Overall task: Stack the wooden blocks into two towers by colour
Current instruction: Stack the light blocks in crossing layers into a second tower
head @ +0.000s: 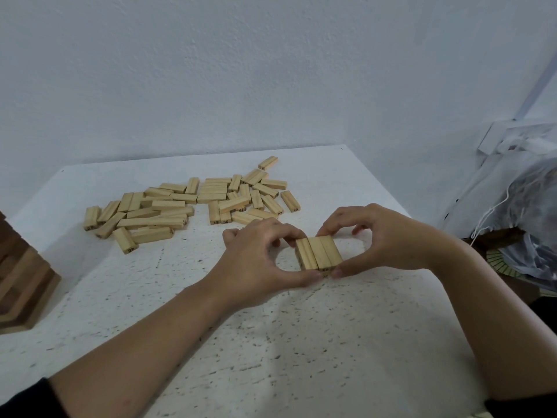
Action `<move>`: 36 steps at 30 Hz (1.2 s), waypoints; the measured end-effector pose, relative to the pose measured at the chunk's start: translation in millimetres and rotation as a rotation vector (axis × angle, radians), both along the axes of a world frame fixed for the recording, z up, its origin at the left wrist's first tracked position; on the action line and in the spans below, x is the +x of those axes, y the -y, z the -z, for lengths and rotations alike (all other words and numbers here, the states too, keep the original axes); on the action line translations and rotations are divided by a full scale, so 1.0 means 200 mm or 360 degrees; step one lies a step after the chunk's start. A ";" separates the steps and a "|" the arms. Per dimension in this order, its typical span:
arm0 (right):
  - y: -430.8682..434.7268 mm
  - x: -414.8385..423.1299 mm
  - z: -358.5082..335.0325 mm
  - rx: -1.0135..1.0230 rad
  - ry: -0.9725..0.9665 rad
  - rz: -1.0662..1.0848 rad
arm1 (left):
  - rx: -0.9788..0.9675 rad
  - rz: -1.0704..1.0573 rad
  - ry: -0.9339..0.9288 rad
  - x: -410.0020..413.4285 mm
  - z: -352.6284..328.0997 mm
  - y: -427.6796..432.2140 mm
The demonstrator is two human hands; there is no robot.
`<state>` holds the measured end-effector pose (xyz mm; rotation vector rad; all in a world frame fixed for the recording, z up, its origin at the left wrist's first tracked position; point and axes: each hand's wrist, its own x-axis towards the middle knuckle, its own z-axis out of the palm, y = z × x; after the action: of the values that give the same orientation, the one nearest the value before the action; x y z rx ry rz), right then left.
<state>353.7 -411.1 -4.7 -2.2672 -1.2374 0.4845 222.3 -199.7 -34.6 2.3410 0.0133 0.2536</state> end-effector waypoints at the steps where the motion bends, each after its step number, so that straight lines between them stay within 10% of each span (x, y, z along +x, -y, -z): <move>1: 0.00 0.00 0.00 -0.0003 0.0001 -0.0001 | 0.0007 0.0003 0.0000 0.00 0.00 0.00; 36: 0.01 -0.02 0.00 -0.0017 0.0027 0.0018 | 0.0294 0.0003 0.0056 0.01 0.03 -0.02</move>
<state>350.0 -412.2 -4.4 -2.2905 -1.2324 0.4702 224.7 -195.5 -40.5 2.5193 -0.0307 0.3064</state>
